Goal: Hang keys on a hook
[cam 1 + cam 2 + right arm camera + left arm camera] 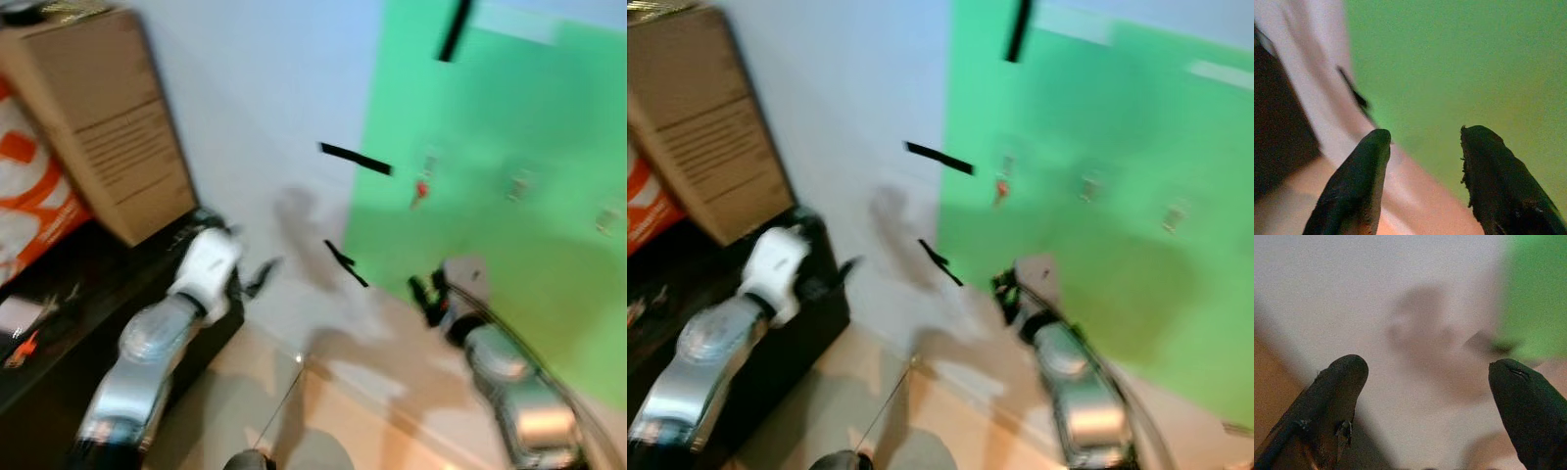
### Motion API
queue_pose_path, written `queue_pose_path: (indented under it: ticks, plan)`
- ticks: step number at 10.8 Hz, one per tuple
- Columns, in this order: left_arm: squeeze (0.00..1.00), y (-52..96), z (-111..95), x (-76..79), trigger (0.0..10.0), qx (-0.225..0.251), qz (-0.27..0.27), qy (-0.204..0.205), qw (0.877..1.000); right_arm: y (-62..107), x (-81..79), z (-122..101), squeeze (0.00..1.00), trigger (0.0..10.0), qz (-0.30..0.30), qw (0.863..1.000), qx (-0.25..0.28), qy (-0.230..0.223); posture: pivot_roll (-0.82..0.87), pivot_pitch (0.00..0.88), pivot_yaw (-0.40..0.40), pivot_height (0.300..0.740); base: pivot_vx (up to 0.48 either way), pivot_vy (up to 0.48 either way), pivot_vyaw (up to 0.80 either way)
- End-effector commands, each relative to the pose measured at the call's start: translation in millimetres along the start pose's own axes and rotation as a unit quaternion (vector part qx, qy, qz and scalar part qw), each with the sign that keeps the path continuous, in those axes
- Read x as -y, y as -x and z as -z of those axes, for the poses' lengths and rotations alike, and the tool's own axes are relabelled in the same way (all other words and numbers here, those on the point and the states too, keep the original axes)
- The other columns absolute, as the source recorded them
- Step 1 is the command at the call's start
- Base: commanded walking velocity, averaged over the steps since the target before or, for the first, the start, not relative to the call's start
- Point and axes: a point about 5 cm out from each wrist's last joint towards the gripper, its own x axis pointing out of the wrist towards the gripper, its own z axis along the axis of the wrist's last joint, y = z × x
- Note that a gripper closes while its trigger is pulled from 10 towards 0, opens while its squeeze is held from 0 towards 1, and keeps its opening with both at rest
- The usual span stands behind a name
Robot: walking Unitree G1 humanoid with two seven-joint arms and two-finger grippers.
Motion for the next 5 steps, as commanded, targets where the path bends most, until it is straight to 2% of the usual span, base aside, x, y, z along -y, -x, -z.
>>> queue_pose_path:
  ticks: [1, 2, 4, 5]
  plan:
    - [0.0, 0.9, -4, -1.1, 10.0, 0.01, -0.02, -0.001, 1.0, 1.8, 0.8, -7, 1.0, 10.0, 0.01, 0.999, 0.024, -0.022, 0.05, 0.0, -0.024, 0.74, 0.0, 0.0, 0.8]
    - [0.0, 5.3, -3, -2.7, 10.0, 0.012, -0.047, 0.023, 0.999, 5.4, -2.9, -2, 1.0, 10.0, 0.009, 0.999, 0.016, -0.045, 0.04, 0.0, -0.021, 0.74, 0.0, 0.0, 0.8]
    - [0.0, 7.6, 2, -0.3, 10.0, 0.003, -0.06, 0.017, 0.998, 11.0, -6.4, 5, 1.0, 10.0, -0.001, 0.998, 0.01, -0.055, 0.04, 0.0, -0.008, 0.74, 0.0, 0.0, 0.8]
    - [0.0, 8.0, 3, 3.1, 10.0, 0.001, -0.054, 0.0, 0.999, 13.6, -5.5, 7, 1.0, 10.0, 0.001, 0.999, 0.01, -0.054, 0.04, 0.0, -0.014, 0.74, 0.0, 0.0, 0.8]
